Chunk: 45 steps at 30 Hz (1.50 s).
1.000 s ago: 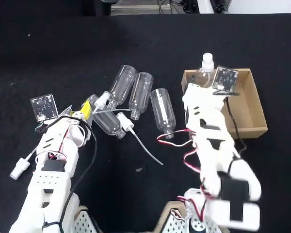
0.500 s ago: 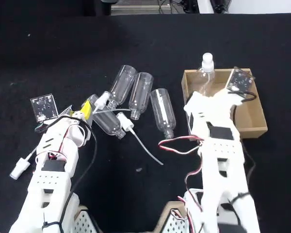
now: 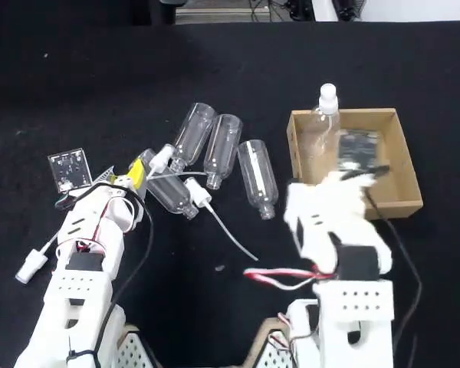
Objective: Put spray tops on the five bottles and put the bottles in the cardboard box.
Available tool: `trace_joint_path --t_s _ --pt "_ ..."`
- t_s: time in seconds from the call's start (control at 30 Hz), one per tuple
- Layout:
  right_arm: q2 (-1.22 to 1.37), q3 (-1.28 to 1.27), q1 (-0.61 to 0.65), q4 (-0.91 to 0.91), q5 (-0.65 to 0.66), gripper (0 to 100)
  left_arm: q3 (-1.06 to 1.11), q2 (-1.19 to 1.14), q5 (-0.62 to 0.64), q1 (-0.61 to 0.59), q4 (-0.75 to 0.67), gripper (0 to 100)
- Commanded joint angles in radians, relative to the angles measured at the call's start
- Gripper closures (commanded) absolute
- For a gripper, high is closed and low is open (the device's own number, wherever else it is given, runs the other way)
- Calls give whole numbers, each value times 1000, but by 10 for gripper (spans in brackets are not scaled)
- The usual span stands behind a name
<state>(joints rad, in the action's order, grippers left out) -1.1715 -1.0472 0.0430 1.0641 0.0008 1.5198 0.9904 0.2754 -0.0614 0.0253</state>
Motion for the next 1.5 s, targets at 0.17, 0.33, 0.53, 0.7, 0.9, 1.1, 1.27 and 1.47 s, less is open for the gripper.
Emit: trace_joint_path --t_s 0.17,0.33,0.53,0.7,0.9,1.1,1.27,1.47 --pt "24 179 325 41 77 811 -24 2 8 -50 -23 830" --pt "262 240 468 -74 8 781 -51 2 8 -125 -18 830" --pt "579 289 605 -318 -5 779 -58 2 166 -263 -25 830" --pt "799 340 660 -456 -3 706 -71 -3 324 -377 -23 827" --pt "1046 506 661 -440 -2 593 -68 -3 338 -371 -23 827" --pt "1242 647 666 -437 -2 592 -67 -2 338 -369 -23 827" --pt "1300 657 689 -436 -2 593 -71 -8 336 -369 -23 827" --pt "1307 661 724 -373 34 691 -71 -8 336 -369 -25 827"
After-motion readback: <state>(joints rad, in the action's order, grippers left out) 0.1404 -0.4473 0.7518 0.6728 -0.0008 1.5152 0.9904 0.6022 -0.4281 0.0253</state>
